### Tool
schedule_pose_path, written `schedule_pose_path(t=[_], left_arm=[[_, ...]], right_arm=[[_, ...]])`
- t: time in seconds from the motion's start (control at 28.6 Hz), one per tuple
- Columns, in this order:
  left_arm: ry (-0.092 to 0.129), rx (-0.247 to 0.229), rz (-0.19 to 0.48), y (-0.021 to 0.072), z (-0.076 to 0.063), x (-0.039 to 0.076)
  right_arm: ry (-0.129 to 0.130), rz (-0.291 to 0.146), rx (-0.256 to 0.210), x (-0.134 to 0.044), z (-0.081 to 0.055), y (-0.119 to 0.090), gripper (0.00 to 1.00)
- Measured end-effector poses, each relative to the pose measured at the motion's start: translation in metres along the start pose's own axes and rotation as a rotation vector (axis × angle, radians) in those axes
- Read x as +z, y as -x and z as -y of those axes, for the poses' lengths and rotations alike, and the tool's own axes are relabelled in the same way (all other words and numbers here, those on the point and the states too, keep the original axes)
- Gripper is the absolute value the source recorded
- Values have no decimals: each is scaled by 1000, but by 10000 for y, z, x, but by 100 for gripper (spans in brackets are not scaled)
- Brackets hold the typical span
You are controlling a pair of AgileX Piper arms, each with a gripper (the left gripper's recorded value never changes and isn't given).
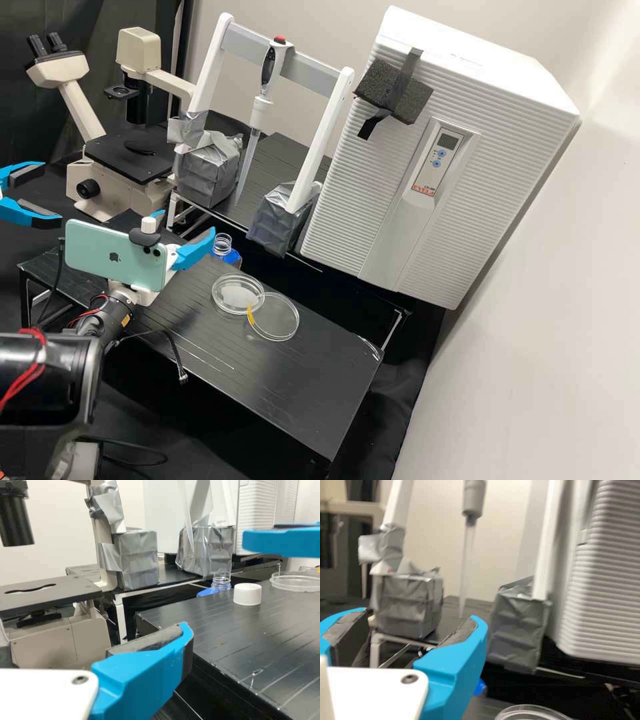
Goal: Open the bottle
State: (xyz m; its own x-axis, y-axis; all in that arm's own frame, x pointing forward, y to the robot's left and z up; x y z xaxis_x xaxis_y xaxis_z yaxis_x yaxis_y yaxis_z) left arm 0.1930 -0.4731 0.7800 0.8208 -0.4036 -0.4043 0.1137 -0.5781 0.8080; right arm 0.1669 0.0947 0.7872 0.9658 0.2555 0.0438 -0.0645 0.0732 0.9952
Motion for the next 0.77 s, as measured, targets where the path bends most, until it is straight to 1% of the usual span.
schedule_pose_path(t=[0.07, 0.14, 0.17, 0.21, 0.24, 0.45, 0.49, 0.52, 0.56, 0.63, 0.66, 0.7, 0.73, 0.77], left_arm=[[-12, 6, -6, 1, -7, -4], [-23, 10, -16, 3, -9, -10], [-31, 12, -19, 3, -11, -13], [-33, 14, -22, 2, -12, -15], [-34, 18, -25, -2, -15, -12], [-76, 32, -62, 5, -6, -13], [-91, 34, -68, 6, -4, -13], [-117, 38, -78, 4, 1, -4], [-137, 41, -87, 3, 2, -2], [-151, 47, -109, 6, 9, 3], [-166, 50, -119, 4, 9, 5], [-175, 51, -120, 1, 8, 8], [-181, 54, -127, 1, 5, 4], [-180, 57, -140, 0, 4, -7]], right_arm=[[-5, -2, 17, 26, -29, 24, 100], [-7, 12, 26, 61, -41, 33, 100], [-8, 17, 27, 69, -43, 32, 100], [-12, 18, 26, 73, -42, 36, 100], [-10, 20, 25, 80, -40, 40, 100], [-9, 21, 23, 84, -37, 45, 100], [-9, 21, 23, 84, -37, 45, 100], [-10, 21, 23, 84, -37, 45, 100], [-10, 21, 23, 84, -37, 45, 100], [-10, 21, 23, 84, -37, 45, 100], [-10, 21, 23, 84, -37, 45, 100], [-10, 21, 23, 84, -37, 45, 100], [-10, 21, 23, 84, -37, 45, 100], [-10, 21, 23, 84, -37, 45, 100]])
